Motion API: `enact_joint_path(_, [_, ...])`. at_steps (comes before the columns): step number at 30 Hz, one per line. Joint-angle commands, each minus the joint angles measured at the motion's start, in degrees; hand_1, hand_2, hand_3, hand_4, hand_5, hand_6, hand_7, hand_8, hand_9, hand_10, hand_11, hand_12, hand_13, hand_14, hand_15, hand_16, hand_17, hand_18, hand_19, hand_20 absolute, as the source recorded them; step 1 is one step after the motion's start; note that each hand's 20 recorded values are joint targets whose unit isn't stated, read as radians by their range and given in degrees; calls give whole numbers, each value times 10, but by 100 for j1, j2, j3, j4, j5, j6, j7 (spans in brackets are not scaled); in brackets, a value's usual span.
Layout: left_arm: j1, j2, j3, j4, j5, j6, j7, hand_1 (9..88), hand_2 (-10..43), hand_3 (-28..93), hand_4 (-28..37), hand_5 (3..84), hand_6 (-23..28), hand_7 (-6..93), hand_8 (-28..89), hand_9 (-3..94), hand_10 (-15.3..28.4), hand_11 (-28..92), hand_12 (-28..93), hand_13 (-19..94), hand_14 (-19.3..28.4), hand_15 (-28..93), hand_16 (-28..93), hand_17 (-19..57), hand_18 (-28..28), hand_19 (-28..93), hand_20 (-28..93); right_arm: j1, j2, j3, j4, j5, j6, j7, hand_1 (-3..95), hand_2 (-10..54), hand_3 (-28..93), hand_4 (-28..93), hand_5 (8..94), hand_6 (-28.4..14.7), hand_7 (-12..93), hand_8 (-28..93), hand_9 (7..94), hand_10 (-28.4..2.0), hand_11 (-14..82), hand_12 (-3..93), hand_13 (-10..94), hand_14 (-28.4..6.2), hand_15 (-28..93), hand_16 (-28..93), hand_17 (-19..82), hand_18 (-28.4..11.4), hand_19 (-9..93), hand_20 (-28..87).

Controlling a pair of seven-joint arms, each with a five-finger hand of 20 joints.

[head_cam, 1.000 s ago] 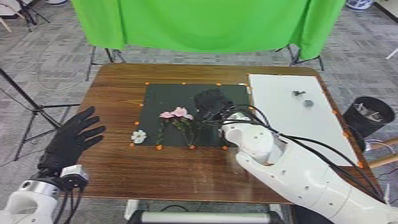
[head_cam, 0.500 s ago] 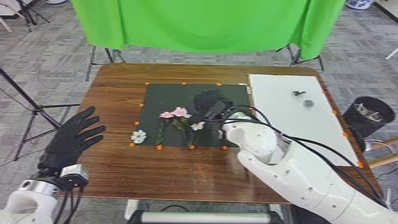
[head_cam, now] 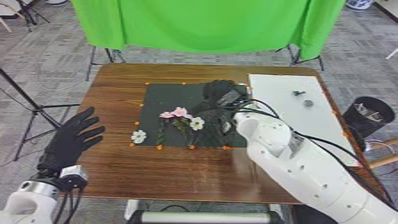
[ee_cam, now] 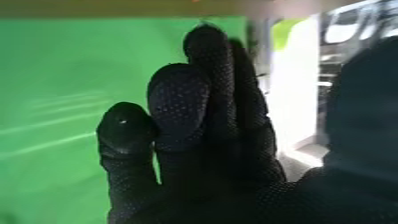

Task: Arrange flowers

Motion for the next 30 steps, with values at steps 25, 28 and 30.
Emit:
enact_joint_path(25, [166, -68, -34, -40, -15, 8, 34, 256, -21, 698, -239, 243, 23, 212, -113, 205, 115, 231, 164, 190, 153, 375, -2, -89, 225, 475, 103, 32, 1825, 566, 1120, 1300, -642, 2378, 211, -84, 869, -256, 275, -140, 133, -64, 373, -200, 137, 164, 499, -108, 692, 142, 256, -223, 862, 476])
enact_joint_path(28, [180, -72, -45, -49, -17, 16, 37, 255, -21, 699, -238, 243, 24, 211, -113, 204, 114, 231, 165, 190, 153, 375, -2, -88, 225, 475, 102, 133, 1851, 406, 1266, 1336, -490, 2358, 219, -83, 863, -262, 320, -129, 159, -78, 429, -187, 163, 157, 552, -95, 680, 152, 279, -219, 877, 468])
enact_joint_path(30, [181, -64, -47, -48, -16, 6, 44, 256, -21, 697, -239, 243, 23, 211, -113, 205, 114, 230, 164, 191, 153, 375, -2, -88, 225, 474, 102, 134, 1880, 385, 1331, 1366, -380, 2266, 223, -80, 858, -265, 349, -123, 170, -86, 456, -178, 178, 157, 580, -88, 676, 159, 287, -220, 884, 464])
